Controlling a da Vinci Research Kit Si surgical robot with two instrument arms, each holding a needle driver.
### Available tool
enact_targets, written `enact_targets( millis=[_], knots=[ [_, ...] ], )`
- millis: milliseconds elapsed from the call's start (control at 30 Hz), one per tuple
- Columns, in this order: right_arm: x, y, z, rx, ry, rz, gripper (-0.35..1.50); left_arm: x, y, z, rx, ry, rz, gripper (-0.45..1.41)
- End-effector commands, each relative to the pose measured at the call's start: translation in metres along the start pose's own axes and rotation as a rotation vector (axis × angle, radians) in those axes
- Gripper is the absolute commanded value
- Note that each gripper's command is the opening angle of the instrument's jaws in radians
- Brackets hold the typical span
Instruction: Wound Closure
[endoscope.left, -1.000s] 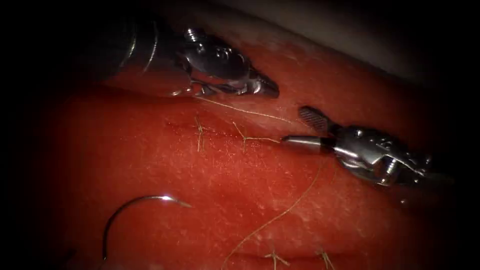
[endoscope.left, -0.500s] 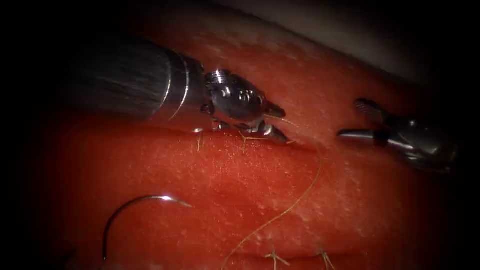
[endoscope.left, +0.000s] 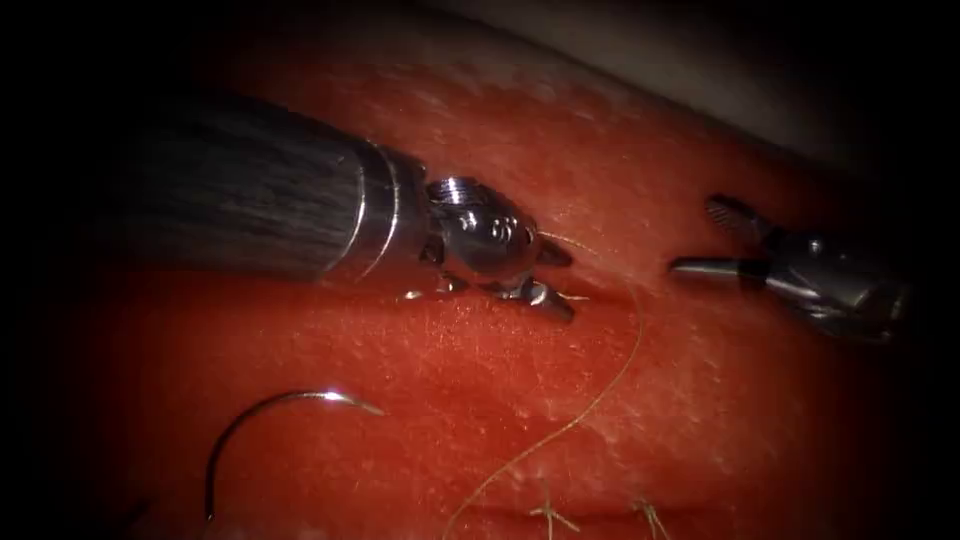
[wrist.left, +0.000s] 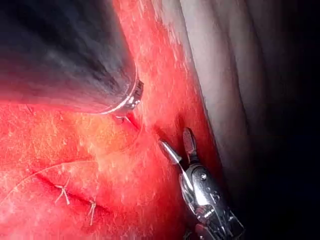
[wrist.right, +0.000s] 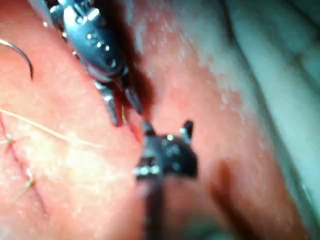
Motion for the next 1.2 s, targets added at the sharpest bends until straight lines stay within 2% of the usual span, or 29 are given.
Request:
enact_targets(
  millis=[33, 200, 300, 333, 367, 400, 433, 600, 833, 1000, 1067, 1200],
  knots=[
    [0.0001, -0.0005, 0.0009, -0.002, 0.003, 0.001, 1.47, 0.0002, 0.0001, 0.0008, 0.000, 0.000, 0.000, 0.63],
    [0.0002, -0.0011, 0.0014, -0.008, -0.003, -0.009, 1.47, 0.0002, 0.0002, 0.0014, -0.003, 0.015, -0.001, 0.50],
    [0.0004, -0.0017, 0.0018, -0.015, -0.006, -0.013, 1.47, -0.0001, 0.0004, 0.0015, -0.011, 0.029, -0.006, 0.01],
    [0.0004, -0.0017, 0.0018, -0.015, -0.006, -0.013, 1.47, -0.0001, 0.0004, 0.0015, -0.011, 0.029, -0.006, 0.01],
    [0.0004, -0.0017, 0.0019, -0.016, -0.006, -0.019, 1.47, -0.0001, 0.0004, 0.0016, -0.012, 0.034, -0.010, -0.07],
    [0.0004, -0.0018, 0.0020, -0.016, -0.006, -0.018, 1.47, -0.0001, 0.0004, 0.0016, -0.013, 0.037, -0.007, -0.16],
    [0.0004, -0.0019, 0.0020, -0.017, -0.006, -0.018, 1.47, -0.0001, 0.0004, 0.0016, -0.015, 0.042, -0.005, -0.33],
    [0.0003, -0.0020, 0.0021, -0.017, -0.008, -0.019, 1.47, 0.0003, 0.0001, 0.0010, -0.039, 0.104, -0.032, -0.35],
    [0.0001, -0.0020, 0.0022, -0.018, -0.006, -0.020, 1.45, 0.0018, -0.0011, -0.0014, -0.004, 0.209, -0.145, -0.35],
    [-0.0006, -0.0028, 0.0032, -0.027, -0.012, -0.023, 1.45, 0.0014, -0.0020, -0.0034, 0.011, 0.227, -0.153, -0.35],
    [-0.0008, -0.0037, 0.0041, 0.007, -0.008, -0.023, 1.45, 0.0008, -0.0024, -0.0041, 0.012, 0.229, -0.153, -0.35],
    [-0.0009, -0.0057, 0.0057, 0.109, 0.104, 0.104, 1.28, 0.0000, -0.0028, -0.0047, 0.017, 0.230, -0.170, -0.35]
  ],
)
